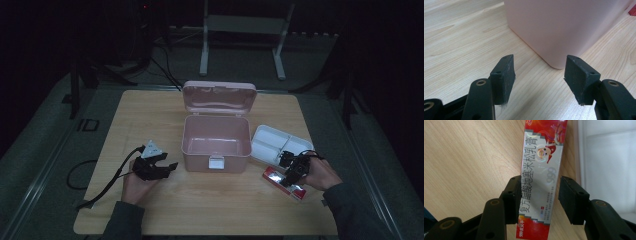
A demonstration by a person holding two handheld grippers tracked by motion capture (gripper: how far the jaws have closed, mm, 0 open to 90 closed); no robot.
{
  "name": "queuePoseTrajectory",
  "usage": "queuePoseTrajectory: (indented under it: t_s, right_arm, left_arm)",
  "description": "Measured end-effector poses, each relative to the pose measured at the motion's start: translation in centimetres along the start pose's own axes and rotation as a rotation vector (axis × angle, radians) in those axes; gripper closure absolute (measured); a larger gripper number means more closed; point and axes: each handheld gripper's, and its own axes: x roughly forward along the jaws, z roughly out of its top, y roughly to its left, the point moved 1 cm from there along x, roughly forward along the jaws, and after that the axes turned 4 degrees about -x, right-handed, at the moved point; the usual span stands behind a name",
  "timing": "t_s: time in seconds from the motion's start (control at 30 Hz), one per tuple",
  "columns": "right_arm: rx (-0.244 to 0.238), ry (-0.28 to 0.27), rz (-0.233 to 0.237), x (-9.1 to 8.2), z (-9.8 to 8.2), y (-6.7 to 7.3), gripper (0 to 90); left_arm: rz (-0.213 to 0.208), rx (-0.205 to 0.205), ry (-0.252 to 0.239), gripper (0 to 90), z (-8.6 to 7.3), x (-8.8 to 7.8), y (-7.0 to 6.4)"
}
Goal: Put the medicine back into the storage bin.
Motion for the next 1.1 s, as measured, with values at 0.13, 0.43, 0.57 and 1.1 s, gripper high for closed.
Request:
queuePoseTrajectory:
  t_s: [0.13, 0.43, 0.57, 1.1]
  right_arm:
    - [0.012, 0.01, 0.005, 0.4, 0.1, 0.0, 50.2]
    - [0.017, 0.031, 0.029, 1.3, 0.0, -0.2, 48.9]
    - [0.015, 0.033, 0.03, 1.4, 0.1, -0.2, 48.6]
    - [-0.016, 0.068, 0.02, 2.2, 0.9, -0.1, 50.0]
  left_arm:
    - [-0.001, 0.0, -0.001, 41.0, 0.0, 0.0, 0.0]
    - [-0.003, -0.004, 0.001, 41.0, 0.0, 0.0, 0.0]
    - [-0.004, -0.005, 0.0, 41.0, 0.0, 0.1, 0.0]
    - [-0.004, -0.003, 0.001, 41.0, 0.0, 0.1, -0.1]
